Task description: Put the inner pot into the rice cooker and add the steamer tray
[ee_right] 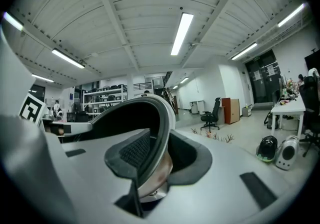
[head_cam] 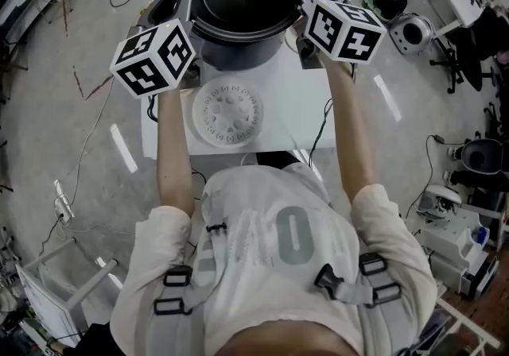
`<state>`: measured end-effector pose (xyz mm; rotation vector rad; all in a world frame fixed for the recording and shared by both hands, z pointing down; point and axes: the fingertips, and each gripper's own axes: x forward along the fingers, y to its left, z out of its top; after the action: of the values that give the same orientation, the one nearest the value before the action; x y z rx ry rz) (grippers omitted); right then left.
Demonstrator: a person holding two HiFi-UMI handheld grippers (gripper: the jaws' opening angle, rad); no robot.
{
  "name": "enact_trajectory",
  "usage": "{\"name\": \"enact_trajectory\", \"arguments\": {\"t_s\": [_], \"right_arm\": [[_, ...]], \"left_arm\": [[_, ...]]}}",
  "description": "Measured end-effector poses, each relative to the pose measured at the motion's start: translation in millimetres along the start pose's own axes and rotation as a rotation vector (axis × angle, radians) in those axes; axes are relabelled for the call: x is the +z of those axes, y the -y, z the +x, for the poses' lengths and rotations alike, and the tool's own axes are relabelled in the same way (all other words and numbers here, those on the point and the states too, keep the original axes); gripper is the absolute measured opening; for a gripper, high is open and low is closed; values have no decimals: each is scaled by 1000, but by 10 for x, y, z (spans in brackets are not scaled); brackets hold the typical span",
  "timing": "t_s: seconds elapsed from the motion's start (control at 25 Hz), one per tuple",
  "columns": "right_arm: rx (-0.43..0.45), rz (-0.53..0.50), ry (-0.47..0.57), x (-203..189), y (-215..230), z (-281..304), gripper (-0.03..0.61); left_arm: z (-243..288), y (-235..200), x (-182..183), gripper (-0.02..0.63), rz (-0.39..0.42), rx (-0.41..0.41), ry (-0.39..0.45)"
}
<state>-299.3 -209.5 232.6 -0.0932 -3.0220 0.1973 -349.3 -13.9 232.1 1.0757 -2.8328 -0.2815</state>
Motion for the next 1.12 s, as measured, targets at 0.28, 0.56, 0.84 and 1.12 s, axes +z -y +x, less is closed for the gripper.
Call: {"name": "enact_trajectory", "arguments": {"t_s": [0.28,0.56,0.84,1.12], "right_arm": [[-22,45,-87,-261,155,266,117],[-39,47,-200,-552,303,455,123],[-36,33,-259,-763,317,607,130],[-68,27,-346,-987,359,775,131]], "left_arm": [[270,-155,-231,87,-23,27,-81],[445,-220,-457,89,1,66,-166],[547,-349,-612,89,28,99,-228],[678,-496,-820,91,38,116,-311]]}}
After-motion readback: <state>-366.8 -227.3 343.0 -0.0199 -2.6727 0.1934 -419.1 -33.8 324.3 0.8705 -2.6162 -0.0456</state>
